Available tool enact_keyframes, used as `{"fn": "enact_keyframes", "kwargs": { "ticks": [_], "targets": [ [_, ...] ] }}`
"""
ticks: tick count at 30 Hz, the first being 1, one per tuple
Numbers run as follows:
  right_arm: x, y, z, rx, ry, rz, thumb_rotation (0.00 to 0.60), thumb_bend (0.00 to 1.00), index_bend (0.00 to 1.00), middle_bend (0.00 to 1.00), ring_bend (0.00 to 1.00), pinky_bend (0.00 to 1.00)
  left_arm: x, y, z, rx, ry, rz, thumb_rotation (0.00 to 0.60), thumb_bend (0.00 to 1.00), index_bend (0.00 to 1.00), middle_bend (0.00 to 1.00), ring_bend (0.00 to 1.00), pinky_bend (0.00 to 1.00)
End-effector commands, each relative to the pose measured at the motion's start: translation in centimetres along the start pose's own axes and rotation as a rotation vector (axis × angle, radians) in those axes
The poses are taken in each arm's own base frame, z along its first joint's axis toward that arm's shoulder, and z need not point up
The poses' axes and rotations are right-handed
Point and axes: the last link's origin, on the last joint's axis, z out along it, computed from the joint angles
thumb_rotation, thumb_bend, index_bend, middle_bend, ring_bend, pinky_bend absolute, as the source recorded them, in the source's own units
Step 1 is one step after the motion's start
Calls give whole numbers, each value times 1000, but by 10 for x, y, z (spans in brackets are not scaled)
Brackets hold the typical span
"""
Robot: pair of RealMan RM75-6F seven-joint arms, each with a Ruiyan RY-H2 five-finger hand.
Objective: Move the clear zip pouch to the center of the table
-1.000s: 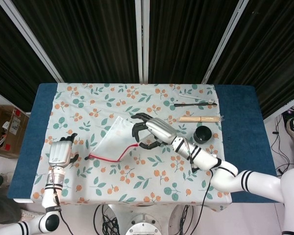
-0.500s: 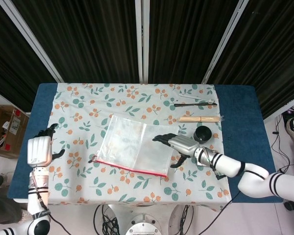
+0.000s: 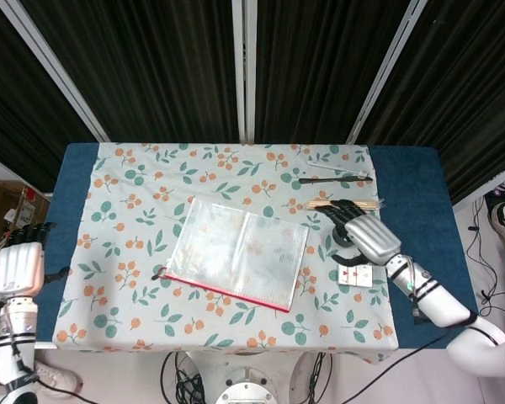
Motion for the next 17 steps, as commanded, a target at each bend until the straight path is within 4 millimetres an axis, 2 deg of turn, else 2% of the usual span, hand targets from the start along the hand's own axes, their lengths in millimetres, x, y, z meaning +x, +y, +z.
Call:
{"fn": "enact_keyframes", "kwargs": {
  "ticks": [1,5,10,14,17],
  "targets": [
    [12,31,-79,-237,199,-108,600,176,28,80,0,0,6,-21,-24,-1,-15,-25,600,69,226,201,138,163],
    [9,45,-114,-301,240,-78,600,176,26,63,0,0,10,-34,-47,-4,14,-38,600,68,226,198,139,163],
    [-1,53,-153,-349,293,-23,600,176,24,62,0,0,13,-38,-74,1,45,-42,600,68,226,198,139,163],
    [-12,55,-172,-372,302,-15,600,176,24,62,0,0,10,-35,-89,-15,16,-37,600,68,226,198,139,163],
    [-17,54,-176,-374,299,-9,600,176,24,62,0,0,7,-30,-94,-31,-4,-39,600,68,226,198,139,163]
  ]
}}
